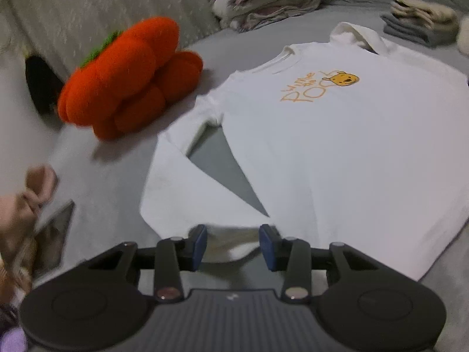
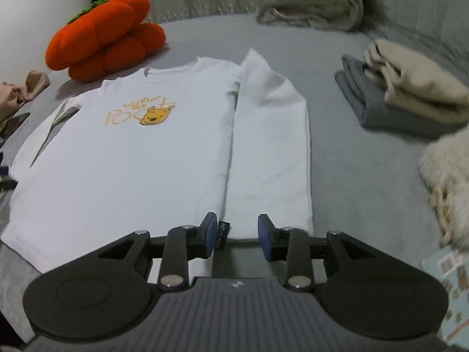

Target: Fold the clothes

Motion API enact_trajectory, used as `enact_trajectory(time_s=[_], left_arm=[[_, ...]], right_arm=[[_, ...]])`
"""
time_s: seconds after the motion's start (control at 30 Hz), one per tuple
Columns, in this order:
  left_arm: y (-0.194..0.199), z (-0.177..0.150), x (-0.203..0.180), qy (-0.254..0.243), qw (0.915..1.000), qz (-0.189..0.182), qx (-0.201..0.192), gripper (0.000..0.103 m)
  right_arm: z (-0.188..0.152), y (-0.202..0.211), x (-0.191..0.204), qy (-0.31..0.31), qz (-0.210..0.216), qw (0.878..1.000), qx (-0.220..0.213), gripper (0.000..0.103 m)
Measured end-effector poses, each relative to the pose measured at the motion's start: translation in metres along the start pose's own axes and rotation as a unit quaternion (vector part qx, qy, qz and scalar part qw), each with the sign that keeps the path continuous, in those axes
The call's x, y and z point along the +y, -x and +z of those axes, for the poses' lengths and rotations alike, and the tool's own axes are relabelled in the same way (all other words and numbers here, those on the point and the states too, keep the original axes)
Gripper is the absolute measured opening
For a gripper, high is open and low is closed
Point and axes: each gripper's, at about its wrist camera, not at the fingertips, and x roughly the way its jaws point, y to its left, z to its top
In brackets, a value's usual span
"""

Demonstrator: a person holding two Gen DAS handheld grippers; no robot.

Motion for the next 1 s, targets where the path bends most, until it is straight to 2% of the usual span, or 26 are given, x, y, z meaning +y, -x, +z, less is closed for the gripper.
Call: enact_trajectory(time_s=[0.07, 0.17, 0.3, 0.37, 0.43, 0.47, 0.5, 0.6, 0.63, 0.73, 0.77, 0.8, 0.83, 0.87, 0.9, 0.93, 0.97, 1.0], left_arm=[[0.005, -0.001, 0.000, -0.019, 0.9998, 0.001, -0.011, 0.041], [0.000, -0.003, -0.008, -0.060, 0.9981, -0.008, -0.002, 0.041], [-0.008, -0.008, -0.019, -0.114, 0.9935, -0.008, 0.004, 0.052], [-0.013, -0.005, -0.020, -0.120, 0.9928, -0.003, -0.002, 0.052], [-0.019, 0.000, -0.019, -0.111, 0.9938, -0.012, 0.000, 0.045], [-0.021, 0.002, -0.020, -0.110, 0.9937, -0.022, 0.002, 0.027], [-0.024, 0.003, -0.021, -0.110, 0.9935, -0.027, 0.006, 0.014], [-0.023, 0.003, -0.020, -0.104, 0.9942, -0.024, 0.009, 0.008], [-0.020, 0.003, -0.015, -0.089, 0.9958, -0.024, 0.003, 0.008], [-0.003, 0.008, 0.033, 0.026, 0.9991, 0.000, -0.033, 0.007], [0.001, 0.003, 0.065, 0.096, 0.9940, 0.027, -0.046, 0.007], [0.006, -0.002, 0.097, 0.165, 0.9831, 0.053, -0.058, 0.007], [0.010, -0.007, 0.128, 0.233, 0.9666, 0.079, -0.071, 0.007], [0.015, -0.012, 0.160, 0.300, 0.9444, 0.105, -0.083, 0.007], [0.014, -0.026, 0.194, 0.378, 0.9125, 0.124, -0.096, 0.007], [0.010, -0.042, 0.221, 0.441, 0.8836, 0.122, -0.102, 0.007], [0.003, -0.056, 0.237, 0.483, 0.8631, 0.108, -0.102, 0.008], [-0.005, -0.064, 0.242, 0.497, 0.8561, 0.108, -0.091, 0.008]], right_arm=[[0.000, 0.002, 0.001, 0.000, 0.001, 1.000, -0.005, 0.035], [0.001, 0.004, 0.002, -0.001, 0.004, 1.000, -0.008, 0.035], [0.001, 0.005, 0.005, 0.008, 0.004, 1.000, -0.013, 0.035], [0.001, 0.005, 0.005, 0.005, 0.005, 1.000, -0.013, 0.035], [0.001, 0.005, 0.006, 0.006, 0.006, 1.000, -0.015, 0.035], [0.001, 0.005, 0.007, 0.008, 0.007, 1.000, -0.016, 0.035], [0.001, 0.005, 0.007, 0.009, 0.007, 1.000, -0.016, 0.035], [0.001, 0.005, 0.007, 0.009, 0.007, 1.000, -0.016, 0.035], [0.001, 0.006, 0.007, 0.009, 0.005, 1.000, -0.017, 0.035], [0.001, 0.007, 0.005, 0.004, 0.002, 1.000, -0.020, 0.035], [0.001, 0.007, 0.004, 0.001, 0.002, 1.000, -0.021, 0.035], [0.001, 0.008, 0.003, -0.002, 0.002, 1.000, -0.022, 0.035], [0.002, 0.008, 0.003, -0.005, 0.003, 1.000, -0.024, 0.035], [0.003, 0.008, 0.002, -0.008, 0.004, 1.000, -0.026, 0.035], [0.003, 0.009, 0.002, -0.009, 0.005, 1.000, -0.028, 0.035], [0.003, 0.009, 0.003, -0.008, 0.007, 0.999, -0.030, 0.035], [0.003, 0.009, 0.004, -0.005, 0.008, 0.999, -0.031, 0.035], [0.003, 0.008, 0.005, -0.002, 0.007, 0.999, -0.033, 0.035]])
